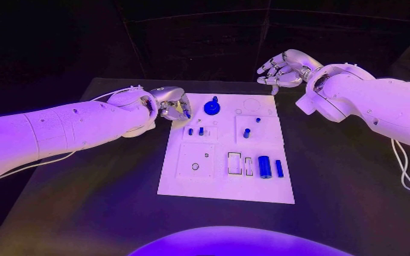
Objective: Assemble the parts on the task board
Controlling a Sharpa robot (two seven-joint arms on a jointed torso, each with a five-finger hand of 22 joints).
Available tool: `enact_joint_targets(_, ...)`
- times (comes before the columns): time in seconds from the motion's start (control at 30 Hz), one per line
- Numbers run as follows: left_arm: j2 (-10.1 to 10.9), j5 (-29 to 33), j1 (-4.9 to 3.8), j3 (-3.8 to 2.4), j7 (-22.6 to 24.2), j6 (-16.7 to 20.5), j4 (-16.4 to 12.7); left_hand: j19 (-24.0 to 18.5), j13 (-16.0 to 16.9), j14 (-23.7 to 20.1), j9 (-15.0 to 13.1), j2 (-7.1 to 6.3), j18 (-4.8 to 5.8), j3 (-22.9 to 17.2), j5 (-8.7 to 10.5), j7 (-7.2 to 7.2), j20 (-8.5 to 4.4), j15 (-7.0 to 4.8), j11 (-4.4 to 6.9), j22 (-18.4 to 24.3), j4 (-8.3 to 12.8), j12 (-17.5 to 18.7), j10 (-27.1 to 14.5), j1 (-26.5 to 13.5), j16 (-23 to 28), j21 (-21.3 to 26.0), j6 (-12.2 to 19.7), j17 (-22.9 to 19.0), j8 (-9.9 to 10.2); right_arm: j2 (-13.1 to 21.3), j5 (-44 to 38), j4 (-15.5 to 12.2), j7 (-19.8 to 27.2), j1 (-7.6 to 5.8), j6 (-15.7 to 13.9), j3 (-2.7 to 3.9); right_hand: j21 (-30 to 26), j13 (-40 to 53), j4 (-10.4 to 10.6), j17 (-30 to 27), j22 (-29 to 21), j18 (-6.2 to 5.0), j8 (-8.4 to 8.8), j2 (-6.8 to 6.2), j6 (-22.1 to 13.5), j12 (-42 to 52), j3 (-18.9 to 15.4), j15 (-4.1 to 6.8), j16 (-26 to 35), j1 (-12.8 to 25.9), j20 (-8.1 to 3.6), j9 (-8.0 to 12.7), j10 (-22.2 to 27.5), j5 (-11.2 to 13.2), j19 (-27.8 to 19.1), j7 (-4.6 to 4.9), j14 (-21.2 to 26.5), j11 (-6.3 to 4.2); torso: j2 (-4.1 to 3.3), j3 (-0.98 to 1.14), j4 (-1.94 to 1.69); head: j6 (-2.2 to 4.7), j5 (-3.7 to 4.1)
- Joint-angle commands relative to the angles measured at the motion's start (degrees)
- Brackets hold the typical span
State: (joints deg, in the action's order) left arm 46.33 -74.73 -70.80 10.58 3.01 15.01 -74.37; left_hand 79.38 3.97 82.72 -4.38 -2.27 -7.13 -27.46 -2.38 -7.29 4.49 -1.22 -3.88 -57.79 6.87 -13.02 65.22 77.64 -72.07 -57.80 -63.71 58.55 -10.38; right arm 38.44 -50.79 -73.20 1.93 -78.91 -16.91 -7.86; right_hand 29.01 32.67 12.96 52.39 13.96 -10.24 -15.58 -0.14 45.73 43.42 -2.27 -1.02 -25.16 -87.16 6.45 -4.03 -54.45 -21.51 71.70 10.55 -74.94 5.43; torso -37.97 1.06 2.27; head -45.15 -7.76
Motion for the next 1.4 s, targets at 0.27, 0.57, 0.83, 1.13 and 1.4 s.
enact_joint_targets(0.27,-0.56,0.55,-0.24,-0.07,0.31,-0.8,-0.35,0.56,-0.11,0.27,0.06,-0.55,0.07,-0.39,-0.35,-0.49,0.03,0.17,-0.08,-0.04,0.11,0.48,0.48,0.07,-0.01,-0.31,0.01,-0.19,0.32,-0.02,0.1,-0.11,0.37,-0.13,0.2,0.04,-0.21,-0.07,-0.06,-0.05,-0.03,-0.19,-0.34,0.21,-0.31,0.35,-0.29,0.15,-0.33,-0.32,0.0,0.05,0.28,-0.25,0.21,-0.15,0.19,-0.08,-0.04,-0.02,0.06,-0.08,0.16)
enact_joint_targets(0.57,-2.01,0.48,-0.36,-0.08,-0.73,-1.92,0.71,0.55,-0.11,0.24,0.08,-0.77,0.07,-0.53,-0.34,-0.56,0.06,0.21,-0.14,-0.01,0.13,0.73,0.55,-0.02,0.04,-0.25,0.03,-0.26,0.43,-0.05,0.1,-0.14,0.37,-0.13,0.18,0.04,-0.21,-0.07,-0.06,-0.05,-0.03,-0.19,-0.34,0.21,-0.31,0.35,-0.29,0.15,-0.33,-0.32,0.0,0.05,0.28,-0.25,0.21,-0.15,0.19,-0.08,-0.01,0.01,0.06,-0.23,0.16)
enact_joint_targets(0.83,-2.89,0.46,-0.4,-0.08,-1.33,-3.06,1.08,0.54,-0.12,0.22,0.1,-0.94,0.06,-0.65,-0.35,-0.57,0.08,0.23,-0.16,0.01,0.19,0.92,0.58,-0.03,0.08,-0.2,0.08,-0.32,0.54,-0.07,0.1,-0.16,0.37,-0.13,0.15,0.04,-0.21,-0.07,-0.06,-0.05,-0.03,-0.19,-0.34,0.21,-0.31,0.35,-0.29,0.15,-0.33,-0.32,0.0,0.05,0.28,-0.25,0.21,-0.15,0.19,-0.08,-0.02,0.07,0.09,-0.27,0.26)
enact_joint_targets(1.13,-3.15,0.46,-0.4,-0.07,-1.48,-3.37,0.96,0.55,-0.11,0.21,0.1,-1.03,0.06,-0.77,-0.35,-0.57,0.09,0.23,-0.16,-0.01,0.26,1.05,0.64,0.03,0.11,-0.21,0.08,-0.36,0.6,-0.05,0.1,-0.18,0.36,-0.14,0.12,0.04,-0.21,-0.14,0.01,-0.05,-0.02,-0.19,-0.41,0.2,-0.27,0.41,-0.36,0.16,-0.37,-0.3,0.0,0.04,0.27,-0.25,0.26,-0.16,0.15,-0.1,-0.01,0.03,0.03,-0.26,0.36)
enact_joint_targets(1.4,-2.92,0.46,-0.41,-0.07,-1.82,-3.5,1.16,0.3,-0.23,0.02,0.36,-2.12,-0.04,-1.13,-0.34,-0.9,0.28,0.53,-0.62,0.58,0.3,2.38,-0.2,-0.5,0.55,0.5,1.13,-1.1,1.55,-0.02,0.1,-0.18,0.35,-0.14,0.12,0.04,-0.21,-0.14,0.01,-0.05,-0.02,-0.19,-0.41,0.2,-0.27,0.41,-0.36,0.16,-0.37,-0.3,0.0,0.04,0.27,-0.25,0.26,-0.16,0.15,-0.1,-0.02,0.03,0.0,-0.27,0.45)
